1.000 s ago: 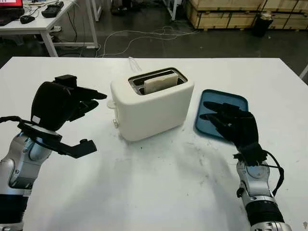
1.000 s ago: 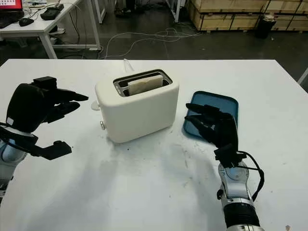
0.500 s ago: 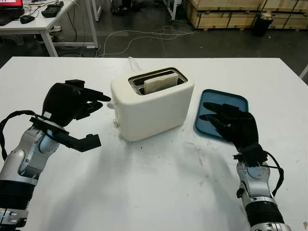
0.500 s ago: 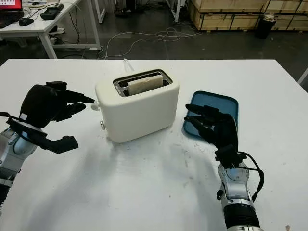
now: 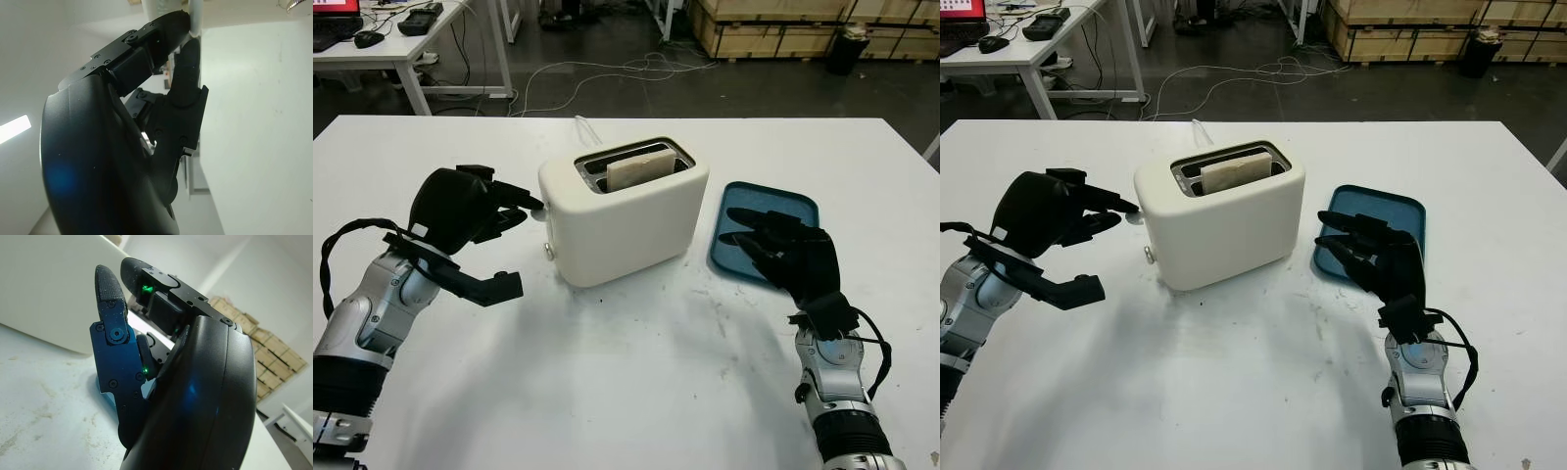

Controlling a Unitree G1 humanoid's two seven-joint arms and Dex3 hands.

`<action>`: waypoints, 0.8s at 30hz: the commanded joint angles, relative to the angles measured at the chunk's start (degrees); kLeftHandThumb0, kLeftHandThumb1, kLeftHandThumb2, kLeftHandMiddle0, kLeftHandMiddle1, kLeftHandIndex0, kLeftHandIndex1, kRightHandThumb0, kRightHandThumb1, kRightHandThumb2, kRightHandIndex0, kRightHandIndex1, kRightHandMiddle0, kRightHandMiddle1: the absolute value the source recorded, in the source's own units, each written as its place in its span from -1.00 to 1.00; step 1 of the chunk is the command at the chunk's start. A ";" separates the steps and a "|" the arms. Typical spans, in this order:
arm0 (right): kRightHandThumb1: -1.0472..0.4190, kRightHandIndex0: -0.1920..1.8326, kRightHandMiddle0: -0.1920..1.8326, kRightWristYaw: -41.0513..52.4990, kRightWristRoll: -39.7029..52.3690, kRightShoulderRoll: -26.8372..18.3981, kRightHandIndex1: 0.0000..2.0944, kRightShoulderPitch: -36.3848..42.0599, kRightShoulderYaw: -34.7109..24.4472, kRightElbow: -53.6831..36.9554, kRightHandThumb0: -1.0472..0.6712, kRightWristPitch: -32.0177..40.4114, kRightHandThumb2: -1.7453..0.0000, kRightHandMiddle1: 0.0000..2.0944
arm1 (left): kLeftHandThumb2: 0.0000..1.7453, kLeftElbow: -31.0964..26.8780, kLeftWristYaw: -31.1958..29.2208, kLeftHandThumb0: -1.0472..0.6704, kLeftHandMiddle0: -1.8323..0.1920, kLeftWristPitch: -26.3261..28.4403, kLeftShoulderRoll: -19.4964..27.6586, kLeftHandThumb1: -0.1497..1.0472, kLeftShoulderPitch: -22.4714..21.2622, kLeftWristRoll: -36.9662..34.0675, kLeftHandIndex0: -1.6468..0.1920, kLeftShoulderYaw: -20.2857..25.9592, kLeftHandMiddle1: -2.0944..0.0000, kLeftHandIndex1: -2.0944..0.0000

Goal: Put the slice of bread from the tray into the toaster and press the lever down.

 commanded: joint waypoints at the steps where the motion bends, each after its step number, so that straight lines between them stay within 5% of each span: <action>1: -0.83 0.28 0.22 0.31 0.66 0.29 -0.70 0.21 -0.25 -0.32 -0.34 0.20 0.92 -1.00 | -0.84 -0.22 0.34 -0.10 -0.02 -0.78 0.78 0.79 -0.98 0.50 -0.38 -0.56 -0.67 0.83; 9: -0.83 0.28 0.23 -0.19 -0.18 0.25 -0.70 0.16 -0.13 0.03 -0.33 -0.17 0.92 -1.00 | -0.83 -3.93 0.98 -0.10 -0.04 -1.56 0.82 0.79 1.24 0.16 -0.36 -0.13 -0.67 0.77; 14: -0.83 0.28 0.23 0.11 0.16 0.28 -0.70 0.30 -0.12 -0.29 -0.34 -0.08 0.92 -1.00 | -0.82 -4.59 -0.38 -0.09 -0.02 -0.72 1.09 0.79 1.42 0.02 -0.11 -0.20 -0.67 0.40; 24: -0.83 0.28 0.22 -0.29 -0.37 0.03 -0.71 0.32 -0.27 -0.09 -0.33 -0.57 0.92 -1.00 | -0.85 -2.60 -1.49 -0.09 -0.02 -0.38 1.12 0.79 0.10 0.38 -0.08 -0.80 -0.67 0.31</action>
